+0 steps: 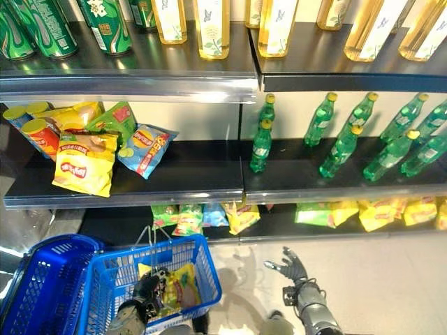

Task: Pick up the snacks into the basket

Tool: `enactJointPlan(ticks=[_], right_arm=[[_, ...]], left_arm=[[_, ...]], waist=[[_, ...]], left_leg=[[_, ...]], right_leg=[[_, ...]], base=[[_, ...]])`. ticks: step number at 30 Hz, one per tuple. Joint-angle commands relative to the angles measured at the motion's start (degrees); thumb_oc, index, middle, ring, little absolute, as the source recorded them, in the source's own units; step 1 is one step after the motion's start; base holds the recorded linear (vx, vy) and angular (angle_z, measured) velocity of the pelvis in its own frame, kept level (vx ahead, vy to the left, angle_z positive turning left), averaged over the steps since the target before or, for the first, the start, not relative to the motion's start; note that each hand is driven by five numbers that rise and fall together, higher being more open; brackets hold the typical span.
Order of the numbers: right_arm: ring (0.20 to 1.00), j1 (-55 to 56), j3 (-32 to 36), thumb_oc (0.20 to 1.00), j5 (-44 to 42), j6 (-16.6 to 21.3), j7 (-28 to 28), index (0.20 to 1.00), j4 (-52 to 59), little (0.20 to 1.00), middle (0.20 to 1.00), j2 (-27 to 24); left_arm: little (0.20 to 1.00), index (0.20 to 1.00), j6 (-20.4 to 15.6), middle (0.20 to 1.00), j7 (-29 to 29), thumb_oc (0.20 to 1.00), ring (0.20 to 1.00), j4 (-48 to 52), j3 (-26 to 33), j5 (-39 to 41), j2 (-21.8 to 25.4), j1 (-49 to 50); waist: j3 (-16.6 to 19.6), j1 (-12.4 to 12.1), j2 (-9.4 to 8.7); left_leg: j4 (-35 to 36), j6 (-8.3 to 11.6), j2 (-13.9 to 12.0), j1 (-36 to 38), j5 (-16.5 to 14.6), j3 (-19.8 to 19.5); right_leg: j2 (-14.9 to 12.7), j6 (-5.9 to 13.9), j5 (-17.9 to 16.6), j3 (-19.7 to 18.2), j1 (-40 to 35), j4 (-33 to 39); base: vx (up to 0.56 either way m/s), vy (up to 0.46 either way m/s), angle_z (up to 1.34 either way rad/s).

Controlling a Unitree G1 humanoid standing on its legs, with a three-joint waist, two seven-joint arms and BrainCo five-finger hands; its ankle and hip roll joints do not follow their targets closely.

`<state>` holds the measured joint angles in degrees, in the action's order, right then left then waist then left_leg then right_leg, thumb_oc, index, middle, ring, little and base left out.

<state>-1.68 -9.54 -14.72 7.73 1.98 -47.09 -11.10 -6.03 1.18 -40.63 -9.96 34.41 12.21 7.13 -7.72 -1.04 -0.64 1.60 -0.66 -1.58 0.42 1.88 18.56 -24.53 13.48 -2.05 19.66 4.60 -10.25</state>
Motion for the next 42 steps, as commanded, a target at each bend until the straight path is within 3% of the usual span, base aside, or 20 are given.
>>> enactJointPlan(ticks=[1, 2, 4, 5, 6, 9, 10, 12, 14, 17, 21, 29, 32, 33, 34, 36, 38, 39, 41, 42], right_arm=[[1.0, -1.27, 0.29, 1.0, -2.55, 2.34, 1.12, 1.0, 4.4, 1.0, 1.0, -1.06], [1.0, -0.62, 0.26, 1.0, -2.91, 2.49, 0.86, 1.0, 6.02, 1.0, 1.0, -1.01], [1.0, -0.24, -0.26, 1.0, -2.89, 2.47, 0.48, 1.0, 5.24, 1.0, 1.0, -0.75], [1.0, -0.25, -0.74, 1.0, -3.41, 2.65, 0.04, 1.0, 4.62, 1.0, 1.0, -0.81], [1.0, 0.54, -1.9, 1.0, -4.37, 3.42, -0.28, 1.0, 4.16, 1.0, 1.0, -1.37], [1.0, 1.34, -2.55, 1.0, -5.01, 3.89, -0.49, 1.0, 4.74, 1.0, 1.0, -2.03], [1.0, 2.28, -2.82, 1.0, -5.25, 4.16, -0.45, 1.0, 3.86, 1.0, 1.0, -2.19], [1.0, 2.61, -3.05, 1.0, -5.59, 4.22, -0.25, 1.0, 3.31, 1.0, 1.0, -2.12], [1.0, 2.79, -2.97, 1.0, -8.45, 4.04, -0.28, 1.0, 1.52, 1.0, 1.0, -1.59], [1.0, 2.37, -3.51, 1.0, -8.79, 3.65, -1.12, 1.0, 1.04, 1.0, 1.0, -1.98], [1.0, 2.66, -3.55, 1.0, -8.04, 3.35, -2.12, 1.0, 2.7, 1.0, 1.0, -1.09], [1.0, 2.77, -0.18, 1.0, -10.38, 4.37, -1.3, 1.0, 4.15, 1.0, 1.0, 0.68], [1.0, 2.31, 0.46, 1.0, -9.99, 4.31, 0.13, 1.0, 3.85, 1.0, 1.0, 0.77], [1.0, 1.93, 0.51, 1.0, -10.05, 4.24, 0.74, 1.0, 4.37, 1.0, 1.0, 1.01], [1.0, 1.91, 0.51, 1.0, -10.05, 4.23, 0.74, 1.0, 4.37, 1.0, 1.0, 1.02], [1.0, 0.4, 0.42, 1.0, -10.96, 4.35, 1.37, 1.0, 3.21, 1.0, 1.0, 0.86], [1.0, 0.29, 0.24, 1.0, -9.87, 4.38, 1.21, 1.0, 2.64, 1.0, 1.0, 0.92], [1.0, -0.45, -0.56, 1.0, -8.31, 5.23, 1.88, 1.0, 1.6, 1.0, 1.0, 0.0], [1.0, -0.09, -0.61, 1.0, -9.05, 5.47, 2.13, 1.0, 1.91, 1.0, 1.0, -0.36], [1.0, 0.08, -0.72, 1.0, -8.28, 5.8, 1.98, 1.0, 1.15, 1.0, 1.0, -1.47]], left_arm=[[0.2, 0.2, -6.02, 0.2, 0.28, 0.2, 0.2, 5.58, 2.64, -0.38, -0.56, -5.52], [0.2, 0.2, -6.41, 0.2, 0.77, 0.2, 0.2, 6.06, 3.41, 0.38, -0.4, -5.43], [0.2, 0.2, -6.69, 0.2, 0.91, 0.2, 0.2, 5.83, 4.99, 0.76, -0.85, -4.55], [0.2, 0.2, -6.73, 0.2, 1.17, 0.2, 0.2, 4.91, 5.4, 0.47, -0.86, -4.11], [0.2, 0.2, -6.94, 0.2, 1.48, 0.2, 0.2, 2.56, 6.03, 1.05, -1.03, -4.76], [0.2, 0.2, -6.97, 0.2, 1.5, 0.2, 0.2, 1.41, 6.13, 1.06, -1.93, -4.46], [0.2, 0.2, -6.49, 0.2, 1.44, 0.2, 0.2, -0.71, 5.91, 0.49, -2.61, -4.3], [0.2, 0.2, -6.25, 0.2, 1.45, 0.2, 0.2, -1.73, 5.64, -0.02, -3.01, -4.19], [0.2, 0.2, -6.29, 0.2, 1.38, 0.2, 0.2, -2.87, 4.7, -0.46, -3.82, -4.13], [0.2, 0.2, -6.7, 0.2, 1.04, 0.2, 0.2, -2.83, 3.72, -1.84, -3.96, -4.66], [0.2, 0.2, -7.38, 0.2, 0.81, 0.2, 0.2, 0.99, 3.34, -2.12, -3.79, -2.37], [0.2, 0.2, -7.33, 0.2, 0.47, 0.2, 0.2, 3.37, 1.75, -2.29, -1.9, -2.32], [0.2, 0.2, -7.24, 0.2, 0.62, 0.2, 0.2, 2.96, 1.29, -3.14, -1.54, -2.55], [0.2, 0.2, -7.32, 0.2, 1.13, 0.2, 0.2, 1.79, 1.06, -3.58, -1.48, -2.87], [0.2, 0.2, -7.32, 0.2, 1.13, 0.2, 0.2, 1.79, 1.07, -3.58, -1.47, -2.89], [0.2, 0.2, -7.68, 0.2, 2.0, 0.2, 0.2, 1.16, 1.26, -2.38, -0.93, -4.29], [0.2, 0.2, -7.93, 0.2, 1.92, 0.2, 0.2, 0.72, 2.12, -2.1, -1.31, -4.24], [0.2, 0.2, -7.92, 0.2, 2.68, 0.2, 0.2, -0.95, 2.83, -2.14, -1.79, -3.92], [0.2, 0.2, -8.06, 0.2, 2.86, 0.2, 0.2, -0.94, 2.98, -1.13, -1.83, -4.27], [0.2, 0.2, -8.04, 0.2, 2.66, 0.2, 0.2, -2.94, 3.16, -0.35, -3.25, -5.13]], waist=[[1.42, -0.8, -1.14], [1.24, -0.75, -1.77], [1.43, -1.55, -2.58], [1.45, -1.35, -2.47], [0.83, -0.52, -1.29], [0.51, 1.08, -0.41], [0.84, 3.54, -0.32], [0.87, 4.06, -0.13], [1.03, 3.92, -0.11], [1.07, 2.56, -2.01], [1.16, -0.42, -1.95], [-0.15, -0.01, -1.54], [0.52, -0.67, 0.07], [0.16, 0.0, -0.31], [0.26, -0.04, -0.34], [-0.1, 0.7, -1.41], [-0.3, 0.24, -1.67], [-0.24, 0.25, -0.79], [-0.35, 0.67, -0.55], [-0.76, 1.63, -0.01]], left_leg=[[-1.13, 2.39, -2.65, 0.07, -1.31, -4.93], [-1.71, 3.27, -3.95, 0.5, -1.34, -4.76], [-3.02, 4.94, -6.26, 1.2, -1.83, -3.71], [-4.22, 6.15, -8.66, 0.69, -0.34, -3.73], [-7.8, 8.91, -14.36, -0.97, 6.03, -4.62], [-12.2, 9.58, -17.74, -3.31, 10.29, -2.41], [-14.68, 11.97, -22.79, -2.67, 14.09, 6.64], [-15.24, 12.77, -24.46, -1.99, 14.32, 10.85], [-16.09, 12.47, -22.77, -2.45, 11.7, 13.15], [-15.48, 7.26, -10.67, -8.1, 2.57, 8.13], [-5.54, 2.82, 0.74, -7.67, 2.15, -0.9], [-1.89, 1.54, -2.17, -3.61, 2.79, -0.05], [0.48, 2.77, -4.13, -2.32, 2.85, -2.61], [-0.18, 3.66, -5.01, -1.26, 1.63, -3.81], [-0.22, 3.65, -5.01, -1.42, 1.68, -3.77], [-1.95, 5.68, -7.89, -0.59, 0.58, -5.26], [-2.53, 6.68, -9.27, 0.0, 0.4, -5.15], [-3.83, 8.91, -14.22, -0.79, 4.6, -6.32], [-5.26, 9.36, -15.78, -1.55, 6.21, -7.3], [-8.28, 9.74, -17.55, -3.58, 10.56, -4.85]], right_leg=[[1.32, -1.11, -10.58, -7.35, -1.45, 8.48], [2.67, -1.02, -9.03, -8.68, -0.97, 7.74], [3.45, -0.37, -7.65, -4.72, -1.97, 9.53], [5.64, -0.78, -6.6, -4.98, -2.81, 10.42], [11.59, -3.28, -4.16, -4.94, -4.37, 11.54], [14.25, -5.65, -3.37, -2.9, -6.25, 13.5], [16.69, -7.03, -1.52, -1.84, -7.91, 14.75], [17.98, -7.89, -0.63, -1.64, -8.41, 15.01], [18.92, -8.7, 0.66, -1.9, -8.78, 15.13], [18.02, -8.37, 0.1, -1.2, -8.74, 15.25], [21.46, -7.62, -1.14, -2.99, -8.76, 14.88], [17.25, -4.72, 0.07, -1.11, -2.12, -0.15], [8.27, -3.82, -5.08, -1.24, -0.95, 4.23], [4.6, -2.39, -8.04, -6.2, -1.32, 8.37], [4.61, -2.41, -8.15, -6.24, -1.18, 8.44], [5.41, -1.55, -6.73, -15.4, 0.2, 8.89], [5.78, -1.12, -6.18, -12.68, -0.67, 9.72], [10.11, -2.08, -3.55, -11.69, -1.98, 10.16], [12.07, -3.36, -2.69, -11.21, -2.34, 10.19], [13.93, -5.07, -2.26, -7.0, -4.75, 12.34]], base=[[0.07, -0.298, -0.18], [0.1, -0.428, -0.19], [0.09, -0.444, -0.16], [0.09, -0.712, -0.27], [0.06, -0.59, -0.15], [0.03, -0.465, 0.34], [0.1, -0.264, 0.4], [0.08, -0.324, 0.36], [0.04, -0.215, 0.03], [-0.01, -0.115, -0.05], [0.09, -0.082, -0.06], [0.05, -0.1, -0.24], [0.11, -0.316, -0.07], [0.16, -0.345, 0.06], [0.18, -0.369, 0.2], [0.22, -0.49, 0.37], [0.18, -0.517, 0.37], [0.16, -0.587, 0.85], [0.13, -0.515, 1.15], [0.04, -0.297, 0.63]])
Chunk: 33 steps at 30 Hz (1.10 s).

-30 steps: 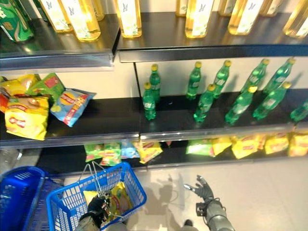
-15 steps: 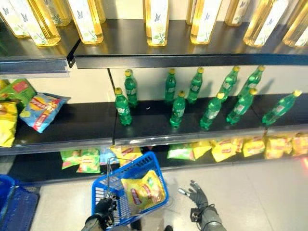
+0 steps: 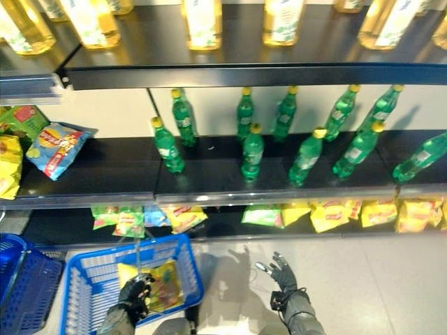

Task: Pick up the snacks into the basket

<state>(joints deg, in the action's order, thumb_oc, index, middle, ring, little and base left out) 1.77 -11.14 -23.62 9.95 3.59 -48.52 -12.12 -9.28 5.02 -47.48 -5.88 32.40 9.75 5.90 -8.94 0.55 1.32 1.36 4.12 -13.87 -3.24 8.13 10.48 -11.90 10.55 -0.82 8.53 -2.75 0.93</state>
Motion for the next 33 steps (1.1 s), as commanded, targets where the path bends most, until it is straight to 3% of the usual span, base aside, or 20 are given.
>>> enactJointPlan(ticks=[1, 2, 3, 6, 7, 8, 9, 10, 12, 14, 15, 22, 23, 24, 26, 27, 29, 31, 32, 33], right_arm=[[1.0, -3.39, 0.88, 1.0, 0.63, 3.59, 0.37, 1.0, 2.57, 1.0, 1.0, -0.47], [1.0, -3.37, 0.81, 1.0, 0.56, 3.77, 0.86, 1.0, 2.38, 1.0, 1.0, -0.75], [1.0, -2.92, 1.2, 1.0, -0.09, 3.85, 0.98, 1.0, 1.39, 1.0, 1.0, -0.92], [1.0, -2.83, 0.75, 1.0, -0.05, 3.62, 0.68, 1.0, 0.54, 1.0, 1.0, -1.32], [1.0, -2.92, 0.55, 1.0, 0.01, 3.55, 0.47, 1.0, 0.15, 1.0, 1.0, -1.53], [1.0, -3.01, 0.38, 1.0, 0.57, 3.4, 0.09, 1.0, -0.45, 1.0, 1.0, -1.75], [1.0, -3.16, 0.28, 1.0, 1.18, 3.15, -0.59, 1.0, -1.52, 1.0, 1.0, -1.74], [1.0, -3.16, 0.28, 1.0, 1.18, 3.15, -0.6, 1.0, -1.53, 1.0, 1.0, -1.74], [1.0, -2.54, 0.4, 1.0, 0.85, 2.88, -1.45, 1.0, -1.47, 1.0, 1.0, -1.26], [1.0, -2.43, 0.66, 1.0, 0.92, 2.74, -1.95, 1.0, -1.49, 1.0, 1.0, -1.13], [1.0, -2.39, 0.95, 1.0, 0.81, 3.05, -1.3, 1.0, -1.88, 1.0, 1.0, -0.16], [1.0, -1.41, 1.89, 1.0, -1.35, 2.82, -1.43, 1.0, -0.79, 1.0, 1.0, 1.32], [1.0, -1.97, 2.39, 1.0, -1.34, 2.8, -1.32, 1.0, -0.11, 1.0, 1.0, 1.45], [1.0, -1.97, 2.4, 1.0, -1.33, 2.79, -1.31, 1.0, -0.1, 1.0, 1.0, 1.45], [1.0, -3.02, 3.5, 1.0, -0.27, 2.73, -0.58, 1.0, -1.61, 1.0, 1.0, 1.75], [1.0, -3.06, 3.51, 1.0, -0.26, 2.74, -0.59, 1.0, -1.64, 1.0, 1.0, 1.75], [1.0, -3.02, 4.4, 1.0, -0.8, 2.72, -0.37, 1.0, -1.76, 1.0, 1.0, 1.95], [1.0, -2.69, 4.74, 1.0, -1.03, 2.73, -0.21, 1.0, -1.07, 1.0, 1.0, 1.93], [1.0, -2.17, 5.27, 1.0, -1.11, 2.56, 0.03, 1.0, -0.3, 1.0, 1.0, 1.87], [1.0, -2.17, 5.5, 1.0, -0.88, 2.29, 0.1, 1.0, -0.88, 1.0, 1.0, 1.78]], left_arm=[[0.2, 0.2, -4.81, 0.2, -1.18, 0.2, 0.2, 3.87, -0.9, 1.66, -0.81, -3.93], [0.2, 0.2, -4.44, 0.2, -1.38, 0.2, 0.2, 2.9, -0.83, 1.9, -0.96, -3.84], [0.2, 0.2, -4.13, 0.2, -1.46, 0.2, 0.2, 1.7, -0.99, 1.2, -1.37, -3.82], [0.2, 0.2, -4.13, 0.2, -1.81, 0.2, 0.2, 1.32, -1.34, 0.39, -1.91, -3.47], [0.2, 0.2, -4.04, 0.2, -1.98, 0.2, 0.2, 0.98, -1.5, -0.05, -2.03, -3.57], [0.2, 0.2, -4.2, 0.2, -2.17, 0.2, 0.2, 0.98, -1.55, -0.55, -2.03, -3.55], [0.2, 0.2, -4.07, 0.2, -2.57, 0.2, 0.2, -0.18, -1.6, -1.86, -2.14, -3.56], [0.2, 0.2, -4.07, 0.2, -2.57, 0.2, 0.2, -0.18, -1.6, -1.86, -2.14, -3.55], [0.2, 0.2, -4.11, 0.2, -2.99, 0.2, 0.2, 0.01, -2.01, -2.84, -2.29, -2.57], [0.2, 0.2, -4.04, 0.2, -3.03, 0.2, 0.2, -0.26, -1.81, -3.17, -2.23, -2.43], [0.2, 0.2, -3.82, 0.2, -3.62, 0.2, 0.2, -0.33, -2.03, -2.6, -1.86, -1.91], [0.2, 0.2, -4.04, 0.2, -3.14, 0.2, 0.2, 0.44, -0.93, -2.19, -1.53, -1.08], [0.2, 0.2, -4.07, 0.2, -3.18, 0.2, 0.2, 1.48, 0.12, -1.58, -1.01, -0.89], [0.2, 0.2, -4.05, 0.2, -3.18, 0.2, 0.2, 1.51, 0.11, -1.58, -1.0, -0.89], [0.2, 0.2, -4.09, 0.2, -3.58, 0.2, 0.2, 2.43, 0.74, -0.97, -0.78, -0.03], [0.2, 0.2, -4.09, 0.2, -3.59, 0.2, 0.2, 2.43, 0.74, -0.95, -0.77, -0.05], [0.2, 0.2, -4.11, 0.2, -3.49, 0.2, 0.2, 2.03, 1.03, -0.58, -0.39, -0.41], [0.2, 0.2, -4.15, 0.2, -3.47, 0.2, 0.2, 2.34, 1.24, -0.51, -0.17, -0.27], [0.2, 0.2, -4.1, 0.2, -3.32, 0.2, 0.2, 2.39, 1.56, -0.77, 0.0, -0.2], [0.2, 0.2, -4.07, 0.2, -3.32, 0.2, 0.2, 2.33, 1.71, -0.75, -0.02, -0.26]], waist=[[0.48, 0.18, -1.87], [0.82, 1.11, -1.81], [1.43, 2.53, -1.75], [1.58, 2.36, -1.6], [1.66, 2.06, -1.67], [1.68, 1.43, -2.41], [1.87, 0.7, -3.29], [1.84, 0.76, -3.3], [2.44, -0.85, -1.99], [2.49, -1.09, -2.03], [3.33, -0.45, -2.02], [4.24, -0.3, -2.02], [3.1, -1.72, -1.49], [3.06, -1.73, -1.51], [2.4, -3.48, -0.1], [2.26, -3.47, -0.15], [2.8, -2.54, -0.37], [2.87, -2.62, -0.53], [3.08, -2.73, -1.01], [3.36, -2.83, -1.18]], left_leg=[[-8.12, 5.03, -5.37, -0.06, 4.32, 3.03], [-8.63, 5.67, -7.36, 0.1, 7.37, 7.32], [-10.05, 7.67, -10.41, 1.61, 8.77, 16.2], [-13.47, 8.02, -9.44, 1.6, 6.37, 19.08], [-14.7, 6.97, -6.75, 0.51, 3.9, 17.25], [-15.14, 3.77, -1.61, -1.68, 0.16, 15.51], [-13.67, 0.93, 5.98, -3.5, -5.39, 12.69], [-13.66, 0.87, 6.05, -3.47, -5.45, 12.65], [-4.45, -1.44, 14.72, -4.04, -3.97, 5.45], [-4.48, -2.54, 16.54, -3.49, -4.69, 2.81], [0.4, -3.07, 14.97, -0.32, -3.5, 3.85], [3.64, -3.48, 14.97, 1.85, -2.6, 4.38], [3.64, -3.43, 13.57, 2.18, -2.61, 6.71], [3.64, -3.46, 13.61, 2.21, -2.62, 6.72], [3.54, -3.23, 11.84, 4.06, -4.86, 8.31], [3.55, -3.31, 11.97, 4.19, -4.93, 8.31], [3.64, -3.83, 12.1, 4.51, -4.51, 7.6], [3.64, -3.58, 11.96, 4.79, -4.75, 7.29], [3.64, -2.75, 11.2, 5.24, -5.39, 6.99], [3.64, -1.88, 10.45, 5.84, -6.4, 6.45]], right_leg=[[1.41, -2.19, -3.52, 4.3, 2.54, 1.26], [2.62, -3.28, -3.22, 5.21, 2.08, 1.6], [4.54, -4.39, -1.8, 6.82, 0.31, 3.38], [5.5, -5.15, -0.83, 7.23, -0.28, 4.0], [5.46, -5.19, -0.68, 7.16, -0.15, 4.07], [4.89, -5.54, -1.7, 7.43, 0.53, 4.07], [4.5, -5.17, -2.29, 7.85, 0.62, 4.07], [4.45, -5.11, -2.27, 7.92, 0.56, 4.07], [7.64, -5.09, -2.73, 6.81, 0.44, 4.07], [8.56, -5.21, -2.87, 6.07, 0.32, 3.92], [9.75, -4.89, -2.59, 6.14, 0.48, 3.73], [9.14, -4.38, -1.65, 7.37, 2.52, -0.81], [6.63, -3.54, -1.08, 12.68, 4.14, -4.88], [6.54, -3.5, -0.92, 12.66, 4.23, -5.17], [-1.88, -1.44, -1.6, 21.97, 3.19, -10.93], [-2.08, -1.32, -1.47, 21.92, 3.18, -11.25], [-4.5, -0.81, -5.99, 14.9, 4.86, -9.08], [-6.62, 0.03, -8.12, 13.35, 4.69, -7.44], [-11.54, 1.72, -12.35, 12.66, 4.46, -3.36], [-13.49, 3.0, -13.67, 12.26, 4.58, -1.34]], base=[[0.08, -0.388, 0.84], [0.17, -0.374, 0.77], [0.19, -0.376, 0.69], [0.09, -0.254, 0.15], [-0.02, -0.198, 0.25], [-0.01, -0.199, -0.02], [-0.02, -0.139, -0.2], [0.07, -0.104, 0.04], [0.14, -0.048, -0.02], [0.11, -0.063, -0.36], [0.1, -0.065, -0.39], [0.01, 0.002, -0.08], [-0.08, -0.015, -0.37], [-0.08, -0.038, -0.52], [0.02, -0.056, -0.92], [0.04, -0.114, -0.79], [0.06, -0.18, -0.18], [0.1, -0.211, -0.06], [0.17, -0.325, 0.03], [0.13, -0.325, 0.02]])
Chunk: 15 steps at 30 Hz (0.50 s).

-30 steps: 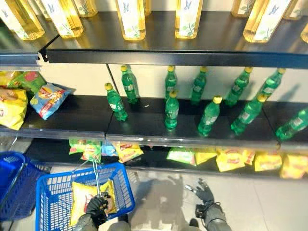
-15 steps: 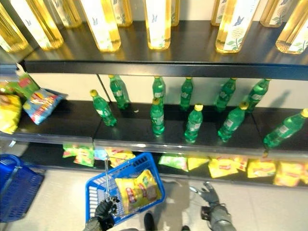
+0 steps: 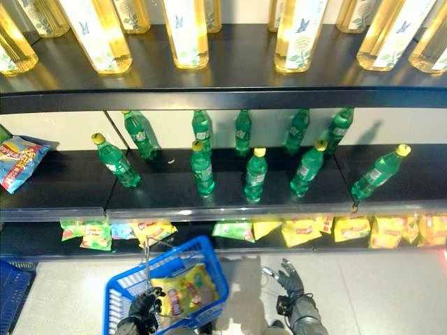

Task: Pick up the snacks into the basket

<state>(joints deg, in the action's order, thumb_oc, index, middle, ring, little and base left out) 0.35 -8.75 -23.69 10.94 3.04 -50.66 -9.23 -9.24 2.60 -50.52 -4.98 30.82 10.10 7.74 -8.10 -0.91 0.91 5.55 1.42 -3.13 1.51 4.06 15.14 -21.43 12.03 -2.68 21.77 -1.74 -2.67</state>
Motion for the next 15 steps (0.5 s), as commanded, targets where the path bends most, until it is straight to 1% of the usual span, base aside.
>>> enactJointPlan(ticks=[1, 2, 3, 4, 5, 6, 7, 8, 9, 10, 11, 12, 13, 14, 15], right_arm=[[1.0, -0.81, 3.15, 1.0, -0.8, 1.31, 0.64, 1.0, 1.22, 1.0, 1.0, -1.11], [1.0, -0.97, 2.86, 1.0, -0.19, 0.87, 0.61, 1.0, 1.09, 1.0, 1.0, -1.17], [1.0, -0.99, 2.86, 1.0, -0.19, 0.86, 0.62, 1.0, 1.09, 1.0, 1.0, -1.15], [1.0, -1.0, 2.81, 1.0, -0.13, 0.75, 0.57, 1.0, 1.22, 1.0, 1.0, -1.09], [1.0, -0.91, 2.98, 1.0, 0.15, 0.49, 0.31, 1.0, 0.08, 1.0, 1.0, -0.97], [1.0, -0.73, 3.26, 1.0, 0.15, 0.59, 0.31, 1.0, -0.04, 1.0, 1.0, -1.09], [1.0, -0.75, 3.26, 1.0, 0.15, 0.59, 0.31, 1.0, -0.05, 1.0, 1.0, -1.1], [1.0, -0.71, 3.62, 1.0, -0.33, 0.79, 0.23, 1.0, -0.43, 1.0, 1.0, -1.29], [1.0, -0.95, 3.63, 1.0, -1.54, 1.1, 0.2, 1.0, -1.09, 1.0, 1.0, -1.66], [1.0, -0.95, 3.62, 1.0, -1.54, 1.1, 0.2, 1.0, -1.09, 1.0, 1.0, -1.66], [1.0, -0.52, 3.64, 1.0, -2.12, 1.24, 0.1, 1.0, -0.77, 1.0, 1.0, -2.45], [1.0, -0.51, 3.64, 1.0, -2.13, 1.24, 0.09, 1.0, -0.77, 1.0, 1.0, -2.47], [1.0, -0.3, 3.78, 1.0, -2.21, 1.38, -0.01, 1.0, -1.17, 1.0, 1.0, -3.11], [1.0, -0.3, 3.78, 1.0, -2.21, 1.38, -0.02, 1.0, -1.17, 1.0, 1.0, -3.13], [1.0, -0.28, 3.86, 1.0, -2.34, 1.49, -0.13, 1.0, -1.52, 1.0, 1.0, -3.36]], left_arm=[[0.2, 0.2, -4.12, 0.2, -0.9, 0.2, 0.2, 5.39, 0.8, 0.83, -0.38, -2.13], [0.2, 0.2, -3.98, 0.2, -0.52, 0.2, 0.2, 5.04, 1.37, 1.26, -0.37, -2.16], [0.2, 0.2, -3.98, 0.2, -0.52, 0.2, 0.2, 5.03, 1.39, 1.26, -0.36, -2.18], [0.2, 0.2, -4.11, 0.2, -0.18, 0.2, 0.2, 4.95, 1.93, 1.6, -0.31, -2.46], [0.2, 0.2, -4.04, 0.2, -0.08, 0.2, 0.2, 4.61, 2.5, 1.89, -0.36, -2.6], [0.2, 0.2, -3.99, 0.2, 0.11, 0.2, 0.2, 4.03, 2.89, 2.23, -0.44, -2.88], [0.2, 0.2, -4.0, 0.2, 0.1, 0.2, 0.2, 4.01, 2.9, 2.24, -0.45, -2.91], [0.2, 0.2, -4.09, 0.2, 0.18, 0.2, 0.2, 3.38, 3.3, 3.06, -0.69, -3.37], [0.2, 0.2, -4.29, 0.2, 0.37, 0.2, 0.2, 2.32, 3.98, 5.4, -1.24, -4.1], [0.2, 0.2, -4.29, 0.2, 0.37, 0.2, 0.2, 2.32, 3.99, 5.4, -1.24, -4.1], [0.2, 0.2, -4.36, 0.2, 0.17, 0.2, 0.2, 3.08, 4.12, 6.38, -1.63, -3.95], [0.2, 0.2, -4.35, 0.2, 0.17, 0.2, 0.2, 3.09, 4.12, 6.38, -1.65, -3.94], [0.2, 0.2, -4.27, 0.2, 0.0, 0.2, 0.2, 3.21, 4.05, 6.63, -1.85, -3.75], [0.2, 0.2, -4.27, 0.2, 0.0, 0.2, 0.2, 3.22, 4.05, 6.63, -1.87, -3.74], [0.2, 0.2, -4.18, 0.2, -0.22, 0.2, 0.2, 2.74, 4.08, 6.61, -1.9, -3.84]], waist=[[2.39, -1.34, -0.96], [2.13, -1.13, -1.71], [2.23, -1.17, -1.8], [2.06, -1.24, -2.46], [2.31, -1.92, -3.31], [2.19, -1.81, -3.21], [2.14, -1.66, -3.11], [2.04, -1.3, -2.82], [2.27, -0.52, -1.97], [2.31, -0.48, -1.97], [2.69, 0.05, -0.95], [2.71, 0.11, -0.88], [2.95, 0.45, 0.17], [2.95, 0.49, 0.25], [2.79, 0.56, 0.8]], left_leg=[[-0.55, 0.5, -0.04, 0.73, -1.6, 2.28], [-0.77, 1.39, -1.14, 2.01, -2.37, 2.04], [-0.72, 1.36, -1.05, 1.87, -2.26, 2.1], [-1.04, 1.87, -1.43, 2.5, -2.51, 2.37], [-1.56, 3.07, -2.55, 3.31, -2.74, 2.79], [-1.94, 3.96, -3.94, 3.53, -2.42, 2.34], [-2.0, 4.02, -4.07, 3.52, -2.42, 2.17], [-2.6, 4.72, -5.41, 3.19, -2.07, 1.48], [-3.14, 6.01, -7.86, 2.26, -0.95, 0.81], [-3.15, 6.0, -7.87, 2.19, -0.94, 0.77], [-3.12, 6.75, -9.37, 1.81, 0.06, 0.63], [-3.13, 6.79, -9.46, 1.78, 0.07, 0.55], [-3.25, 7.86, -11.02, 1.6, 2.11, 0.59], [-3.22, 7.93, -11.13, 1.61, 2.15, 0.54], [-3.61, 8.53, -12.06, 1.5, 3.64, 0.51]], right_leg=[[-4.19, 1.09, -12.64, -0.59, 3.74, 2.69], [-4.57, 1.77, -13.36, -3.55, 4.22, 4.45], [-4.65, 1.77, -13.43, -3.65, 4.44, 4.45], [-3.67, 1.81, -12.07, -4.53, 4.38, 3.81], [-3.28, 2.56, -11.3, -2.88, 3.75, 3.23], [-2.55, 2.3, -10.33, -2.0, 3.39, 2.78], [-2.44, 2.25, -10.28, -1.78, 3.23, 2.8], [-1.73, 1.92, -9.61, -0.75, 2.74, 2.54], [0.16, 1.0, -7.84, 1.25, 1.7, 2.71], [0.16, 1.0, -7.85, 1.29, 1.72, 2.72], [2.04, 0.05, -5.97, 2.27, 1.15, 3.16], [2.13, 0.01, -5.95, 2.36, 1.11, 3.19], [4.12, -0.97, -4.32, 2.89, 0.62, 3.52], [4.23, -1.03, -4.29, 2.95, 0.59, 3.54], [5.27, -1.7, -3.5, 3.0, 0.38, 3.41]], base=[[0.15, -0.353, -0.04], [0.05, -0.226, -0.07], [0.15, -0.339, 0.12], [0.14, -0.316, 0.29], [0.18, -0.439, 0.17], [0.13, -0.332, 0.06], [0.06, -0.244, -0.01], [0.06, -0.329, 0.15], [0.05, -0.324, 0.38], [0.06, -0.363, 0.56], [0.03, -0.159, 0.53], [0.08, -0.288, 0.35], [0.04, -0.136, 0.11], [0.06, -0.216, 0.12], [0.05, -0.197, -0.02]])
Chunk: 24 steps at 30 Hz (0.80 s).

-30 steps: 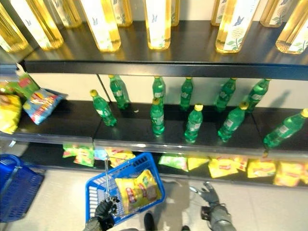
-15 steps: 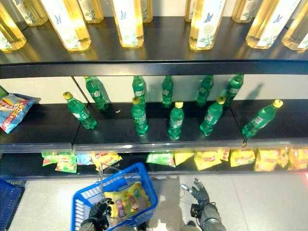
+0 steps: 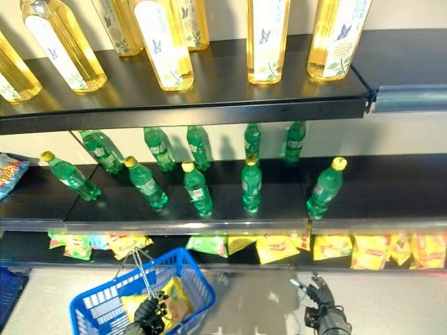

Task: Pick up the snacks into the basket

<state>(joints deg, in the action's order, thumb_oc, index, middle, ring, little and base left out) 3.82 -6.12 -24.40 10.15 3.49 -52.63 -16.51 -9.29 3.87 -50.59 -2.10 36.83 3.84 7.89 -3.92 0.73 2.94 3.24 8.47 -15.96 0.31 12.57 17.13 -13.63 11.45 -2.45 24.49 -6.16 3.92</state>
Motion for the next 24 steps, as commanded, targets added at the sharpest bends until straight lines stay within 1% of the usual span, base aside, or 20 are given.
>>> enactJointPlan(ticks=[1, 2, 4, 5, 6, 8, 9, 10, 11, 12, 13, 15, 16, 18, 19, 20, 21, 22, 23, 24], right_arm=[[1.0, -3.69, 0.91, 1.0, -1.6, 2.27, -0.95, 1.0, 0.19, 1.0, 1.0, 3.59], [1.0, -3.69, 0.91, 1.0, -1.61, 2.28, -0.95, 1.0, 0.19, 1.0, 1.0, 3.58], [1.0, -3.3, 0.36, 1.0, -0.86, 2.2, -1.36, 1.0, -0.57, 1.0, 1.0, 3.05], [1.0, -3.29, 0.35, 1.0, -0.86, 2.2, -1.35, 1.0, -0.56, 1.0, 1.0, 3.05], [1.0, -3.3, 0.32, 1.0, -0.65, 2.38, -1.07, 1.0, -1.15, 1.0, 1.0, 3.0], [1.0, -3.05, -0.3, 1.0, -1.08, 2.84, -0.52, 1.0, -1.4, 1.0, 1.0, 3.44], [1.0, -3.04, -0.34, 1.0, -1.08, 2.84, -0.51, 1.0, -1.39, 1.0, 1.0, 3.46], [1.0, -2.79, -1.15, 1.0, -0.47, 3.02, -0.28, 1.0, -0.11, 1.0, 1.0, 3.63], [1.0, -2.77, -1.18, 1.0, -0.45, 2.99, -0.25, 1.0, -0.06, 1.0, 1.0, 3.65], [1.0, -2.51, -2.3, 1.0, 1.11, 2.95, -0.36, 1.0, 2.15, 1.0, 1.0, 3.16], [1.0, -2.35, -2.76, 1.0, 2.23, 2.91, -0.44, 1.0, 3.62, 1.0, 1.0, 2.52], [1.0, -2.25, -2.63, 1.0, 3.01, 2.74, -0.76, 1.0, 4.03, 1.0, 1.0, 2.09], [1.0, -2.26, -2.61, 1.0, 3.02, 2.75, -0.78, 1.0, 4.01, 1.0, 1.0, 2.12], [1.0, -2.38, -1.85, 1.0, 2.98, 2.47, -0.48, 1.0, 3.44, 1.0, 1.0, 2.48], [1.0, -2.4, -1.83, 1.0, 2.99, 2.47, -0.47, 1.0, 3.43, 1.0, 1.0, 2.5], [1.0, -2.94, -1.25, 1.0, 2.06, 2.51, 0.28, 1.0, 1.96, 1.0, 1.0, 3.51], [1.0, -2.96, -1.23, 1.0, 2.05, 2.54, 0.27, 1.0, 1.92, 1.0, 1.0, 3.52], [1.0, -3.5, -0.15, 1.0, 0.81, 2.6, 0.82, 1.0, 1.06, 1.0, 1.0, 4.12], [1.0, -3.44, -0.16, 1.0, 0.81, 2.59, 0.82, 1.0, 1.03, 1.0, 1.0, 4.11], [1.0, -3.58, 0.06, 1.0, 0.5, 2.55, 0.9, 1.0, 0.73, 1.0, 1.0, 4.21]], left_arm=[[0.2, 0.2, -4.12, 0.2, -1.69, 0.2, 0.2, 2.48, 1.2, 0.71, 4.24, -3.87], [0.2, 0.2, -4.13, 0.2, -1.69, 0.2, 0.2, 2.47, 1.21, 0.7, 4.22, -3.87], [0.2, 0.2, -3.84, 0.2, -1.97, 0.2, 0.2, 2.4, 1.14, 0.41, 4.21, -3.56], [0.2, 0.2, -3.83, 0.2, -1.98, 0.2, 0.2, 2.4, 1.14, 0.41, 4.2, -3.56], [0.2, 0.2, -3.68, 0.2, -1.89, 0.2, 0.2, 1.84, 1.08, 0.16, 4.2, -3.67], [0.2, 0.2, -3.3, 0.2, -1.4, 0.2, 0.2, 0.99, 1.07, -0.21, 4.38, -3.64], [0.2, 0.2, -3.3, 0.2, -1.4, 0.2, 0.2, 0.98, 1.1, -0.22, 4.39, -3.63], [0.2, 0.2, -3.24, 0.2, -1.45, 0.2, 0.2, 0.81, 1.15, -0.79, 4.38, -3.75], [0.2, 0.2, -3.25, 0.2, -1.45, 0.2, 0.2, 0.8, 1.19, -0.81, 4.38, -3.75], [0.2, 0.2, -3.45, 0.2, -1.47, 0.2, 0.2, 0.91, 1.02, -1.36, 4.24, -3.9], [0.2, 0.2, -3.46, 0.2, -1.4, 0.2, 0.2, 0.98, 1.01, -1.73, 4.27, -4.01], [0.2, 0.2, -3.53, 0.2, -1.6, 0.2, 0.2, 1.38, 0.89, -2.45, 4.14, -4.32], [0.2, 0.2, -3.54, 0.2, -1.6, 0.2, 0.2, 1.37, 0.88, -2.46, 4.15, -4.34], [0.2, 0.2, -3.76, 0.2, -1.56, 0.2, 0.2, 1.84, 0.19, -3.21, 3.94, -4.45], [0.2, 0.2, -3.75, 0.2, -1.55, 0.2, 0.2, 1.84, 0.18, -3.22, 3.95, -4.46], [0.2, 0.2, -3.94, 0.2, -1.3, 0.2, 0.2, 1.23, -0.24, -3.24, 3.77, -4.58], [0.2, 0.2, -3.96, 0.2, -1.3, 0.2, 0.2, 1.2, -0.26, -3.24, 3.78, -4.6], [0.2, 0.2, -4.21, 0.2, -1.32, 0.2, 0.2, 1.45, -0.44, -3.36, 3.85, -4.61], [0.2, 0.2, -4.19, 0.2, -1.32, 0.2, 0.2, 1.42, -0.46, -3.37, 3.84, -4.56], [0.2, 0.2, -4.41, 0.2, -1.34, 0.2, 0.2, 2.16, -0.76, -3.22, 3.74, -4.2]], waist=[[-1.61, -0.97, -0.57], [-1.64, -0.93, -0.48], [-1.85, -0.8, 0.13], [-1.86, -0.76, 0.2], [-2.27, -0.32, 0.32], [-2.2, 1.2, -0.53], [-2.2, 1.11, -0.52], [-2.19, 2.03, -0.97], [-2.17, 1.93, -0.96], [-2.35, 1.48, -1.3], [-2.51, 0.72, -1.71], [-2.43, 0.12, -2.98], [-2.38, 0.22, -3.09], [-2.31, -0.76, -3.11], [-2.39, -0.79, -3.14], [-1.84, -0.93, -2.98], [-1.9, -0.93, -3.0], [-1.39, -0.63, -2.8], [-1.22, -0.6, -2.89], [-0.95, -0.78, -2.69]], left_leg=[[-2.13, 2.66, -0.62, 2.57, -2.28, -1.59], [-2.1, 2.73, -0.74, 2.59, -2.23, -1.65], [-4.0, 4.32, -3.18, 2.11, 2.35, -0.76], [-4.01, 4.39, -3.29, 2.09, 2.38, -0.83], [-5.34, 5.0, -5.12, 1.85, 5.15, 1.03], [-8.0, 6.04, -9.32, 1.58, 9.36, 10.0], [-7.96, 6.06, -9.39, 1.68, 9.4, 10.13], [-10.1, 6.16, -11.21, 1.62, 9.36, 16.34], [-10.28, 6.16, -11.31, 1.62, 9.21, 16.47], [-12.48, 5.39, -9.59, 0.04, 6.13, 17.59], [-12.98, 4.27, -6.48, -1.55, 2.78, 15.55], [-11.53, 0.17, 1.24, -4.56, -4.49, 12.51], [-11.39, -0.17, 1.6, -4.54, -4.74, 12.53], [-6.86, -2.05, 8.75, -6.0, -5.87, 8.12], [-6.66, -2.07, 8.83, -5.82, -5.79, 8.16], [-2.56, -3.34, 10.47, -3.36, -6.12, 6.45], [-2.36, -3.39, 10.56, -3.2, -6.05, 6.46], [-0.07, -4.01, 10.37, -3.01, -4.17, 7.52], [0.34, -3.4, 10.65, -2.37, -4.88, 6.77], [0.65, -4.42, 11.2, -2.66, -4.28, 6.96]], right_leg=[[-0.91, -2.12, -2.68, 0.45, 4.33, -3.11], [-0.78, -2.18, -2.66, 0.51, 4.26, -3.07], [1.9, -3.86, -1.09, 1.34, 2.96, -2.36], [2.02, -3.92, -1.09, 1.4, 2.9, -2.3], [3.7, -4.93, -0.26, 1.68, 1.97, -1.68], [7.02, -6.52, 2.15, 1.48, 0.06, 0.17], [7.11, -6.59, 2.14, 1.37, 0.05, 0.23], [8.27, -7.55, 2.98, 1.75, -0.04, 0.57], [8.3, -7.57, 2.99, 1.63, 0.0, 0.56], [8.45, -7.91, 3.48, 1.5, -0.04, 0.75], [8.13, -7.82, 3.59, 1.21, -0.05, 0.94], [6.85, -7.37, 2.79, 1.42, -0.05, 0.94], [6.54, -7.13, 2.75, 1.52, -0.04, 0.91], [7.35, -6.17, 1.93, 0.37, -0.53, 0.78], [7.31, -6.14, 1.92, 0.35, -0.62, 0.78], [7.53, -5.51, 2.1, -0.49, -0.61, 0.67], [7.48, -5.47, 2.1, -0.48, -0.68, 0.67], [7.26, -5.53, 1.14, 0.23, -0.06, 0.38], [7.25, -5.1, 1.83, -0.36, -0.59, 0.51], [7.1, -5.22, 1.12, 0.0, 0.16, 0.29]], base=[[0.05, -0.197, -0.01], [0.06, -0.246, 0.01], [0.04, -0.203, 0.02], [0.02, -0.174, 0.05], [0.08, -0.292, 0.14], [0.08, -0.331, 0.22], [0.02, -0.262, 0.48], [0.01, -0.168, 0.46], [0.02, -0.264, 0.37], [0.01, -0.142, 0.01], [0.01, -0.157, -0.09], [0.02, -0.016, -0.1], [0.05, 0.043, -0.04], [0.11, 0.056, -0.04], [0.15, 0.102, -0.19], [0.08, 0.072, -0.31], [0.07, 0.124, -0.53], [0.06, 0.053, -0.32], [0.03, 0.083, -0.09], [0.03, 0.03, 0.05]])
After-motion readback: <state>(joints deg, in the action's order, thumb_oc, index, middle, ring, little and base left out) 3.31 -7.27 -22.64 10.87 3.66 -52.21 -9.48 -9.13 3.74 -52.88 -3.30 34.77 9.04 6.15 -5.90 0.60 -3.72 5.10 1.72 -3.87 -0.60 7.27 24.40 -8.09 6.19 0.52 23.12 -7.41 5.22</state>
